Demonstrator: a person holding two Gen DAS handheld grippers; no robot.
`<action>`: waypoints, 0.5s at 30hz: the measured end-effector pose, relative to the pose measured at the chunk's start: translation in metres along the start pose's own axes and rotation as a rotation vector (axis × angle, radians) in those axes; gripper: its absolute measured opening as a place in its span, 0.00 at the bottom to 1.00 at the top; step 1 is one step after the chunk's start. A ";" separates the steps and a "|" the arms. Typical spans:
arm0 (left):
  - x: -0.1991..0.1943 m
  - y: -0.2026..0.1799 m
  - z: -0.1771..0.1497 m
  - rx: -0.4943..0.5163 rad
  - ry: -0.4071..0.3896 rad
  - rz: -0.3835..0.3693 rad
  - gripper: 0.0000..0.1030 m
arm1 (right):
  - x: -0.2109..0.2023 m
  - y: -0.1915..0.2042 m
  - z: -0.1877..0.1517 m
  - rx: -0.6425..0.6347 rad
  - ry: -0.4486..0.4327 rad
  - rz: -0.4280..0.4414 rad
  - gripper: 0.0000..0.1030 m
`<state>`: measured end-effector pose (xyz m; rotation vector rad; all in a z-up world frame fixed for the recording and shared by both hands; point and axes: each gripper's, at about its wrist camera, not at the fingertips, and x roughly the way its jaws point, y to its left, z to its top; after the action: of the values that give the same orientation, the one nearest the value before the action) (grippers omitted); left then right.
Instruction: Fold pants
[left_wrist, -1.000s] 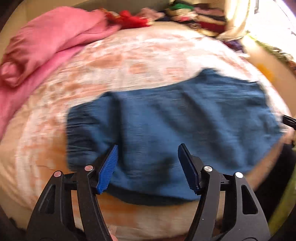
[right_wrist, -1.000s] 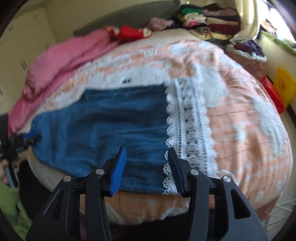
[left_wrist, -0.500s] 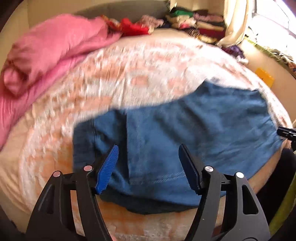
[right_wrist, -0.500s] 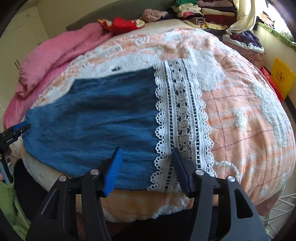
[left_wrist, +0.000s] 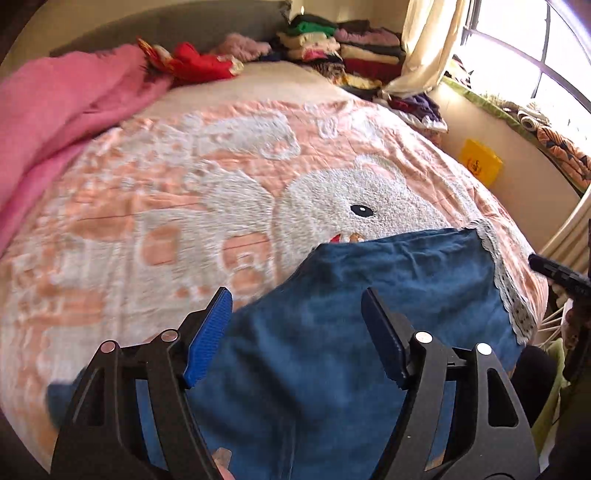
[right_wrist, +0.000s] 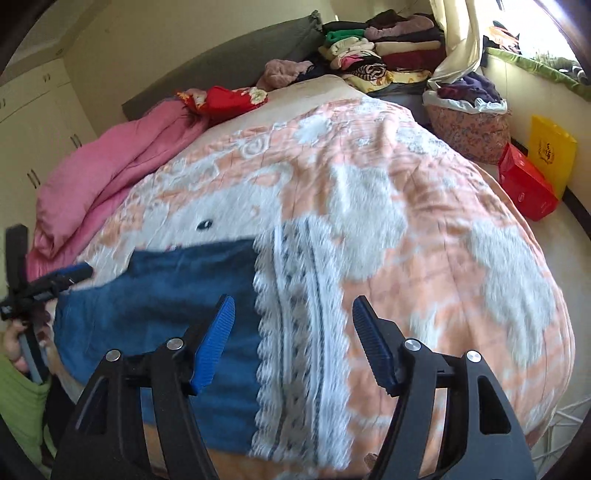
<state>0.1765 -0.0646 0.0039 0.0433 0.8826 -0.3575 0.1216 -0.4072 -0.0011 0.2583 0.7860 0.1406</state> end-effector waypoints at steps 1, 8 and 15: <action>0.012 -0.001 0.005 0.004 0.013 0.000 0.63 | 0.003 -0.004 0.007 0.007 -0.002 0.008 0.63; 0.067 0.004 0.020 -0.031 0.089 -0.030 0.63 | 0.048 -0.022 0.037 0.010 0.059 0.029 0.63; 0.085 -0.006 0.018 -0.028 0.113 -0.089 0.28 | 0.084 -0.030 0.047 -0.009 0.121 0.040 0.63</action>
<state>0.2368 -0.0981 -0.0485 -0.0014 1.0033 -0.4289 0.2146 -0.4259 -0.0353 0.2585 0.9001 0.1992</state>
